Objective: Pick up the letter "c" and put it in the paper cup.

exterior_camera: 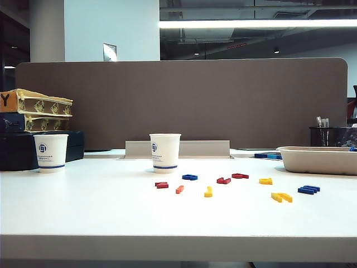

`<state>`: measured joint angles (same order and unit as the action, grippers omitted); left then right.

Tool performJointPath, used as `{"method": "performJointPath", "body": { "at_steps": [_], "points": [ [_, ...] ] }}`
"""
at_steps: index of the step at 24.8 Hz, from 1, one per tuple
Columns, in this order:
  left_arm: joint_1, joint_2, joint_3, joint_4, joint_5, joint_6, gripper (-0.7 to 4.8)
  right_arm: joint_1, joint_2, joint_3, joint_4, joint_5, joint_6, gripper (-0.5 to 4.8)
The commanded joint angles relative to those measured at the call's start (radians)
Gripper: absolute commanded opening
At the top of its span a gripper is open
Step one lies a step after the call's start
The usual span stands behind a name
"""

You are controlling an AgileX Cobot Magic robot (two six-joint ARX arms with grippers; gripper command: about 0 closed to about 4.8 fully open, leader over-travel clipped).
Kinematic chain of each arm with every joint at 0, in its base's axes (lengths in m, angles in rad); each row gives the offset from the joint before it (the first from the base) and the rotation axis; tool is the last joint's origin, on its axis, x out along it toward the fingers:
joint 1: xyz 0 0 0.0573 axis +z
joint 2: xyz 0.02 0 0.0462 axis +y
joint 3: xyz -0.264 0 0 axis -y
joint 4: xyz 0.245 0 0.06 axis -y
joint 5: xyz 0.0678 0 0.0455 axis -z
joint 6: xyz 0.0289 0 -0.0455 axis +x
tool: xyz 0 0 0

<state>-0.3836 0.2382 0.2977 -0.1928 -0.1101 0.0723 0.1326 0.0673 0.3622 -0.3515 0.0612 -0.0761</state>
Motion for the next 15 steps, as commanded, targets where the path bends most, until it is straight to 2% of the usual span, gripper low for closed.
{"method": "performJointPath", "body": {
  "at_steps": [1, 3, 6, 12, 15],
  "points": [
    [0.002, 0.000, -0.013, 0.063, -0.055, -0.038, -0.06, 0.000, -0.001, -0.041, 0.070, 0.042, 0.003, -0.01],
    [0.002, 0.000, -0.027, 0.085, -0.090, -0.084, -0.06, 0.000, 0.000, -0.063, 0.061, 0.100, 0.024, -0.02],
    [0.002, 0.000, -0.048, 0.111, -0.114, -0.090, -0.06, 0.000, 0.000, -0.067, 0.049, 0.177, 0.059, -0.01],
    [0.002, 0.000, -0.123, 0.195, -0.135, -0.092, -0.06, 0.000, 0.001, -0.082, 0.077, 0.247, 0.111, -0.02],
    [0.002, 0.000, -0.150, 0.203, -0.141, -0.114, -0.06, 0.000, 0.001, -0.146, 0.184, 0.251, 0.111, -0.02]
  ]
}}
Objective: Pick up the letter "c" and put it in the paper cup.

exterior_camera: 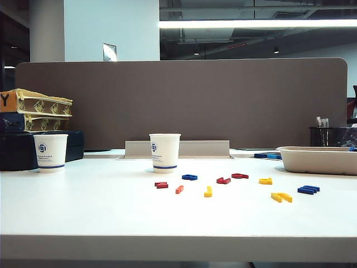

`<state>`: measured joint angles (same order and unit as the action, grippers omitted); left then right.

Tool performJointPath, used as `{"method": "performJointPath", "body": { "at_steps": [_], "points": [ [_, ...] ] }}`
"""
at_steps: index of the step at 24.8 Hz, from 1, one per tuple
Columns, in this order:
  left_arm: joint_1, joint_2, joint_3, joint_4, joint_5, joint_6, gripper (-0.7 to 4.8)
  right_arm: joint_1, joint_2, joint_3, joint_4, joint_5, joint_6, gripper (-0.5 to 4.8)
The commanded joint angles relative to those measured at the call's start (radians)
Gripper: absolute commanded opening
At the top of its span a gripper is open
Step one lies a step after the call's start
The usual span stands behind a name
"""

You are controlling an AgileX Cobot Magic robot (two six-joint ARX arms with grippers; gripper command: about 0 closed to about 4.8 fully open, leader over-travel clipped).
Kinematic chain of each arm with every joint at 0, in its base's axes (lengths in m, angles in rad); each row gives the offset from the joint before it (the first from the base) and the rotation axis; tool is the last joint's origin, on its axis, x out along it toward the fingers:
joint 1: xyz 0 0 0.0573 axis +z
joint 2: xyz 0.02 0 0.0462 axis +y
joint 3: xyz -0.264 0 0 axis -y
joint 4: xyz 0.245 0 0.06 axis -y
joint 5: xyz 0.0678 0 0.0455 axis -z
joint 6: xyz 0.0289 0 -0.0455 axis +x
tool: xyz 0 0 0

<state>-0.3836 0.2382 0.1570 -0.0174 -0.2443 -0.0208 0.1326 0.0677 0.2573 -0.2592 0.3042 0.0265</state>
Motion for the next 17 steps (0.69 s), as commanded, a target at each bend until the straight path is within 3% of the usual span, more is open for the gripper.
{"method": "performJointPath", "body": {
  "at_steps": [1, 5, 17],
  "points": [
    [0.002, 0.000, -0.019, 0.045, -0.008, -0.021, -0.06, 0.000, 0.000, -0.066, 0.119, 0.008, 0.007, -0.02],
    [0.002, 0.000, -0.048, 0.087, -0.056, -0.020, -0.06, 0.001, 0.000, -0.113, 0.170, -0.006, 0.007, -0.02],
    [0.002, 0.000, -0.093, 0.087, -0.059, -0.021, -0.06, 0.001, 0.000, -0.204, 0.219, -0.026, 0.021, -0.02]
  ]
}}
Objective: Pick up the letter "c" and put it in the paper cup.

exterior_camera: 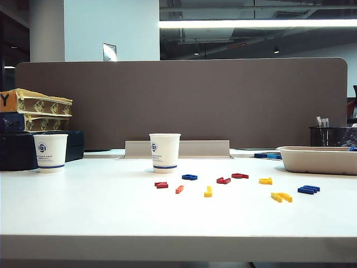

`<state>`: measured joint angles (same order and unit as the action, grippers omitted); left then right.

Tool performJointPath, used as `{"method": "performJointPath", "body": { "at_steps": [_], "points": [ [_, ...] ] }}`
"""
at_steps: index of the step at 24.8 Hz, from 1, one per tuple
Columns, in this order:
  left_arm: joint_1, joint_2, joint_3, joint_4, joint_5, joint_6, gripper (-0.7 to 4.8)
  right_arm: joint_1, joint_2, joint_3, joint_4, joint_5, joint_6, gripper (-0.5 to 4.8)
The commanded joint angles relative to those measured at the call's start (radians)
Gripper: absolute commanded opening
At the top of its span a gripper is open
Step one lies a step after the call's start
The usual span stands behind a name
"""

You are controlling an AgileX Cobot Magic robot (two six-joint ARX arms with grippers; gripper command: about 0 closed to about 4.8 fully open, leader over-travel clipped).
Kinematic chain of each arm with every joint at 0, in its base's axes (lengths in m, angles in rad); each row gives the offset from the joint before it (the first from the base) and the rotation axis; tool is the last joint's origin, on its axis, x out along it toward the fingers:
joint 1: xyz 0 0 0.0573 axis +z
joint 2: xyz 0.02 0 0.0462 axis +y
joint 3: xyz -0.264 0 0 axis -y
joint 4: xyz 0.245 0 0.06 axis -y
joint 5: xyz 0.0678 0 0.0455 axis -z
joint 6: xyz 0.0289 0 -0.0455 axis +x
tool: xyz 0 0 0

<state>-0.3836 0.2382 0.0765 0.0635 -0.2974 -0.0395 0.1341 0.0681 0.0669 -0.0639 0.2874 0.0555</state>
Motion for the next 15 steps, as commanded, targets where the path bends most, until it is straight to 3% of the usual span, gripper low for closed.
{"method": "performJointPath", "body": {
  "at_steps": [1, 15],
  "points": [
    [0.002, 0.000, -0.016, 0.006, -0.006, -0.002, -0.06, -0.001, 0.000, -0.021, 0.024, -0.019, -0.012, -0.02],
    [0.002, 0.000, -0.069, 0.041, -0.005, -0.021, -0.06, -0.002, 0.000, -0.057, 0.031, -0.031, -0.012, -0.02]
  ]
}}
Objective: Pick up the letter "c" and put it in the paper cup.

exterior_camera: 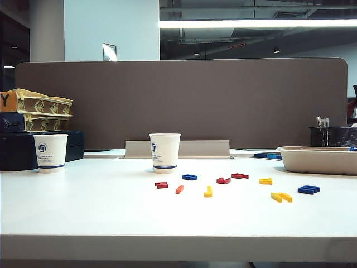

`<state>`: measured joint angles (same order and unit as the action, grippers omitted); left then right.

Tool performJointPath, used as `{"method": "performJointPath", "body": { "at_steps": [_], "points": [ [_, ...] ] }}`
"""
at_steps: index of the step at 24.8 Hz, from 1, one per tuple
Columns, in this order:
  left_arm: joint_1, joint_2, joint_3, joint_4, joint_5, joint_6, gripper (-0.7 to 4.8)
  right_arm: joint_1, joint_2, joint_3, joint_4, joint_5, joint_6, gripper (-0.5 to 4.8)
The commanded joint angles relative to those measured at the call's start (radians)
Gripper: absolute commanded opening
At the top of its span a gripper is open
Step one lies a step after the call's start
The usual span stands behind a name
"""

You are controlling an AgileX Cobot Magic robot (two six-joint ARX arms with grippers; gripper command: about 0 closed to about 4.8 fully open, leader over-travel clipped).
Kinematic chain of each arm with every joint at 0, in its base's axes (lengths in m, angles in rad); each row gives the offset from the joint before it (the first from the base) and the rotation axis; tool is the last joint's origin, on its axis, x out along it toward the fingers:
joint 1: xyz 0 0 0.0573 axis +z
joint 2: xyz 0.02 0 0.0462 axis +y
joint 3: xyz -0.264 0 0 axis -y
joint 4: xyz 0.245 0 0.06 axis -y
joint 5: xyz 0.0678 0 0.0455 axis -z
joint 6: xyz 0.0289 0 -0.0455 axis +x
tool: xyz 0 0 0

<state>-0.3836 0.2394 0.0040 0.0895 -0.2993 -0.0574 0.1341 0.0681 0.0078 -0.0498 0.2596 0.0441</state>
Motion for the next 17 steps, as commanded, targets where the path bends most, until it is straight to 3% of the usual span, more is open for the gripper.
{"method": "performJointPath", "body": {
  "at_steps": [1, 17],
  "points": [
    [0.002, -0.001, 0.003, 0.010, -0.003, -0.002, -0.06, -0.002, 0.000, 0.002, 0.017, -0.003, 0.000, -0.02],
    [0.002, -0.001, 0.003, -0.006, 0.027, -0.003, -0.05, -0.002, 0.000, -0.007, -0.006, -0.004, 0.001, -0.01]
  ]
}}
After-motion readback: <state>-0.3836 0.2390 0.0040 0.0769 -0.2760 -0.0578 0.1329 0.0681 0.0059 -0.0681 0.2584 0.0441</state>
